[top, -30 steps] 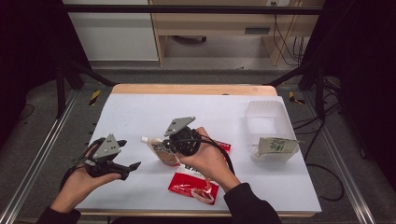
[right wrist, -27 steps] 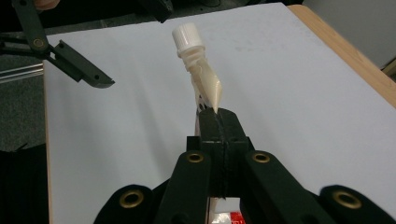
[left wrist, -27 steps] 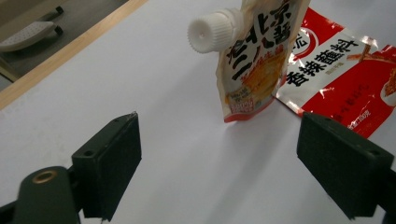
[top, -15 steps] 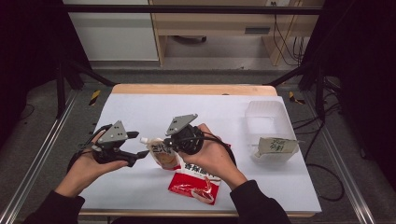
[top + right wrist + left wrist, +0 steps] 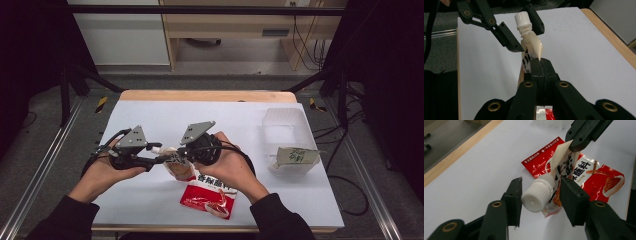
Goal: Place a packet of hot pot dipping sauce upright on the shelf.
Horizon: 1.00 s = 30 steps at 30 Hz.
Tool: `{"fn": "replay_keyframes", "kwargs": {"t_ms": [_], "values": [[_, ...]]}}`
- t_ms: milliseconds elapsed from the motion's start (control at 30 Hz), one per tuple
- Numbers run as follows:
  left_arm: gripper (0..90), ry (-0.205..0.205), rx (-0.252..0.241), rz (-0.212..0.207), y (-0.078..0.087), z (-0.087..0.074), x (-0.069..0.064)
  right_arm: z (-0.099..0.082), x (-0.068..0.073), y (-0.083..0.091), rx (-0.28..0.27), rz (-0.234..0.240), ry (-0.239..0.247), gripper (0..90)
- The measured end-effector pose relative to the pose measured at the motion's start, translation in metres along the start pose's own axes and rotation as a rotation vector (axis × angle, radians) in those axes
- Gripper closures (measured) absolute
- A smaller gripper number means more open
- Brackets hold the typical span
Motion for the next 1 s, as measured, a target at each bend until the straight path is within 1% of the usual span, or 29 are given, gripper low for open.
{"fn": "replay_keyframes", "kwargs": {"t_ms": [100, 200, 267, 367, 500, 600, 733, 800, 833, 1000], "values": [[60.7, -0.006, 0.013, -0.002, -0.002, 0.001, 0.000, 0.000, 0.000, 0.001, -0.004, 0.002, 0.002, 90.0], [65.7, -0.003, 0.024, -0.004, -0.003, 0.002, 0.001, -0.001, -0.001, 0.002, -0.001, 0.001, 0.000, 90.0], [67.6, 0.000, 0.023, -0.011, -0.003, 0.003, 0.000, -0.002, -0.002, 0.003, 0.000, 0.000, -0.002, 90.0], [70.5, -0.006, 0.022, -0.017, -0.002, 0.008, -0.004, -0.004, -0.004, 0.006, -0.004, -0.009, 0.004, 90.0], [71.4, -0.032, 0.025, -0.011, 0.000, 0.016, -0.010, -0.005, -0.007, 0.011, 0.001, -0.018, 0.007, 89.8], [71.9, -0.051, 0.033, -0.023, 0.001, 0.023, -0.015, -0.008, -0.008, 0.015, 0.021, -0.027, 0.023, 89.5], [72.3, -0.082, 0.045, -0.028, 0.000, 0.032, -0.022, -0.011, -0.009, 0.021, 0.042, -0.026, 0.034, 88.9], [72.4, -0.097, 0.056, -0.028, -0.002, 0.034, -0.024, -0.012, -0.010, 0.024, 0.054, -0.027, 0.039, 88.5], [72.5, -0.100, 0.059, -0.031, -0.002, 0.035, -0.025, -0.013, -0.010, 0.025, 0.062, -0.025, 0.047, 88.1], [72.7, -0.124, 0.071, -0.035, -0.006, 0.039, -0.029, -0.018, -0.012, 0.028, 0.088, -0.023, 0.060, 85.9]]}}
Point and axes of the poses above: each handheld gripper's, and its own axes: y roughly backward along the jaws, z roughly out of its top, x roughly to its left, the point moved 7 cm from there along -y, roughly forward along the jaws, and after that the axes turned 9 degrees about y, right-handed, at the moved point
